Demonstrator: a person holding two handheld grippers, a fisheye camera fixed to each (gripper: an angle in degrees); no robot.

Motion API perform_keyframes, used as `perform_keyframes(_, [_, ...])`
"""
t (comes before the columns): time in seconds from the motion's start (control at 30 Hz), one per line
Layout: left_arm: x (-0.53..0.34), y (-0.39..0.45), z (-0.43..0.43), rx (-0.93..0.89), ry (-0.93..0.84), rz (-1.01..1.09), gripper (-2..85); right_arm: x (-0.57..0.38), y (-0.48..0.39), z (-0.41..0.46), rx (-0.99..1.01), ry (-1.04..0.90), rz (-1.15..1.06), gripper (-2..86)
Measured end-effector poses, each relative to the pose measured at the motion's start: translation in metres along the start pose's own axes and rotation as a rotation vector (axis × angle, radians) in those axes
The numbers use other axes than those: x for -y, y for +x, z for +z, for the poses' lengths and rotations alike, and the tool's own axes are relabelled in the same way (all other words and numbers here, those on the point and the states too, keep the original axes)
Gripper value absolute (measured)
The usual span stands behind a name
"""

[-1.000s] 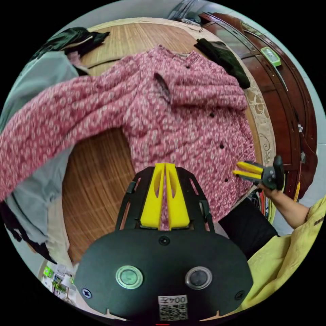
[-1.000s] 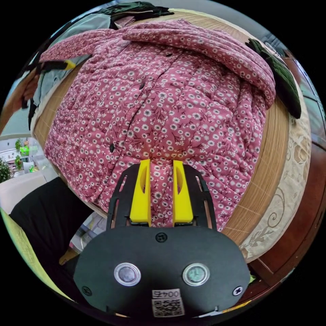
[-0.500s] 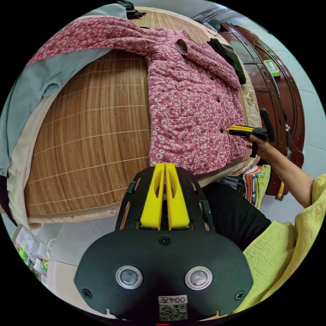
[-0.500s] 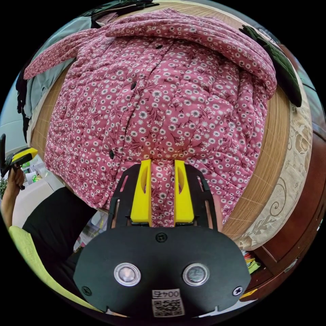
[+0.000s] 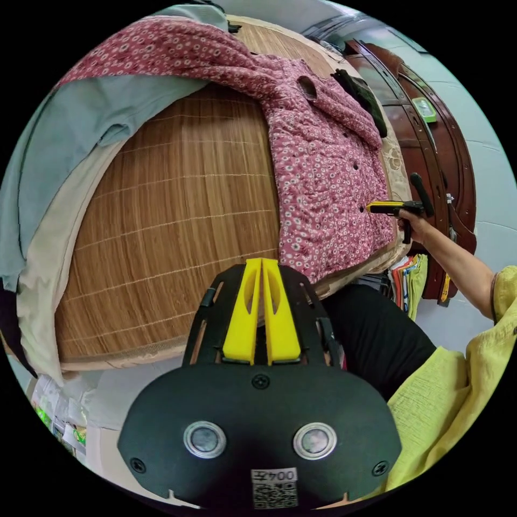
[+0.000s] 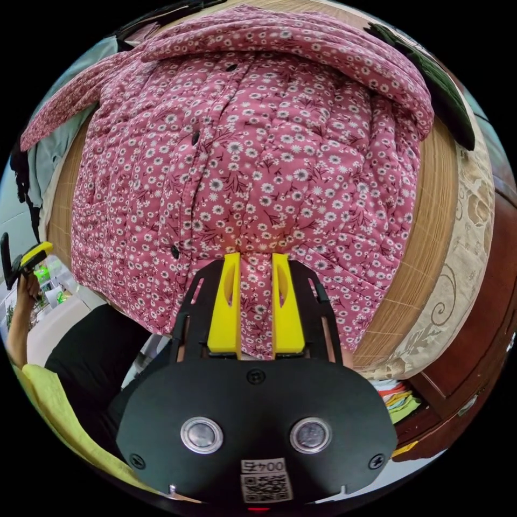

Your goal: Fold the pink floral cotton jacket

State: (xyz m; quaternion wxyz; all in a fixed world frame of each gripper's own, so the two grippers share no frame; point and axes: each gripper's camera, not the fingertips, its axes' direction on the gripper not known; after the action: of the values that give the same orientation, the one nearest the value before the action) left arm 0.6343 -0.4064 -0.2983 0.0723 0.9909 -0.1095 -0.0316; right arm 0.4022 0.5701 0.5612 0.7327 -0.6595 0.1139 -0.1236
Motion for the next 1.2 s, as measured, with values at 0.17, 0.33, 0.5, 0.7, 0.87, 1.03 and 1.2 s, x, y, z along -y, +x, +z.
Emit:
perform_keyframes(0.17, [0.080, 0.057, 0.003, 0.058, 0.051, 0.258, 6.7, 0.002, -0.008, -0.001, -0.048, -0.025, -0.074, 9.8])
perform_keyframes(0.33, [0.176, 0.115, 0.019, 0.214, 0.032, 0.496, 10.2, -0.003, 0.002, -0.001, -0.016, -0.018, -0.054, 9.9])
perform_keyframes(0.5, [0.259, 0.147, 0.042, 0.352, -0.047, 0.616, 12.2, -0.015, 0.004, 0.002, -0.009, 0.021, -0.059, 10.5])
perform_keyframes(0.7, [0.292, 0.176, 0.063, 0.483, -0.131, 0.740, 10.1, -0.026, 0.009, 0.008, -0.006, 0.032, -0.078, 10.1])
perform_keyframes(0.87, [0.309, 0.190, 0.046, 0.517, -0.105, 0.755, 7.7, -0.046, 0.020, 0.014, 0.052, 0.081, -0.064, 9.0])
perform_keyframes(1.03, [0.327, 0.193, 0.036, 0.532, -0.136, 0.750, 8.4, -0.055, 0.030, 0.021, 0.122, 0.061, -0.048, 10.1])
perform_keyframes(1.2, [0.334, 0.199, 0.046, 0.575, -0.118, 0.839, 3.3, -0.074, 0.054, -0.002, 0.241, 0.235, 0.060, 13.2])
